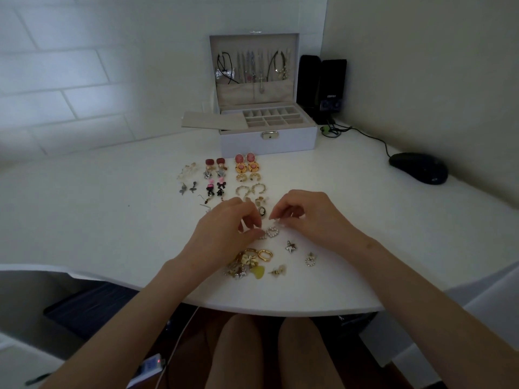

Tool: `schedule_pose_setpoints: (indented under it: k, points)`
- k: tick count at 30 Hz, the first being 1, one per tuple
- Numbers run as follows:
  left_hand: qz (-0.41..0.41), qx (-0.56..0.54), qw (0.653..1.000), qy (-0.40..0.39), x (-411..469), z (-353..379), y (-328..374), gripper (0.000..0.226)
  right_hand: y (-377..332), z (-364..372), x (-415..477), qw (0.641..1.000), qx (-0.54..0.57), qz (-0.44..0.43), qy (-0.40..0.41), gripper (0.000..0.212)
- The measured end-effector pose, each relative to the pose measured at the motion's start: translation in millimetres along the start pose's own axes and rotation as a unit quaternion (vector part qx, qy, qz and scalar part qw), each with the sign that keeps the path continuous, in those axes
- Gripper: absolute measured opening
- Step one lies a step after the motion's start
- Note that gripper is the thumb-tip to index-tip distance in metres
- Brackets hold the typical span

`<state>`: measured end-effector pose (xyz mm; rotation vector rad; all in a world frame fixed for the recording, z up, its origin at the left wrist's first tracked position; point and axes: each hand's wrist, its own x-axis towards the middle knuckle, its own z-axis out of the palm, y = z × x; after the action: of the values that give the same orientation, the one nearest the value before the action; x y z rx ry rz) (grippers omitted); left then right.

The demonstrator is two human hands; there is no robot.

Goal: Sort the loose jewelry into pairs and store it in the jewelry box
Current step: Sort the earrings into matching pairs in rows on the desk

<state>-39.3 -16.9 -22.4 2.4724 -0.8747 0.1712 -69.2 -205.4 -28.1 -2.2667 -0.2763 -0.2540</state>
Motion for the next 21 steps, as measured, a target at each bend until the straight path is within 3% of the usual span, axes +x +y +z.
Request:
schedule_pose_setpoints:
  k: [7, 12, 17, 21]
  points:
    - [0.008, 0.020, 1.000, 0.001, 4.4, 3.1, -0.1, 0.008, -1.0, -1.6, 0.5, 1.000, -0.004, 0.012, 0.025, 0.023]
    - [0.010, 0.019, 1.000, 0.000, 4.9, 5.9, -3.3, 0.010, -0.5, -0.1, 1.0, 0.999, -0.001, 0.040, -0.005, 0.009]
    - [0.008, 0.011, 1.000, -0.002, 5.5, 6.6, -1.4, 0.007, 0.5, 1.5, 2.4, 0.999, -0.011, 0.031, -0.021, 0.013]
    - [0.000, 0.002, 1.000, 0.031, 7.5, 7.4, -0.3, 0.007, 2.0, 0.1, 2.9, 0.999, -0.005, 0.033, 0.015, 0.011]
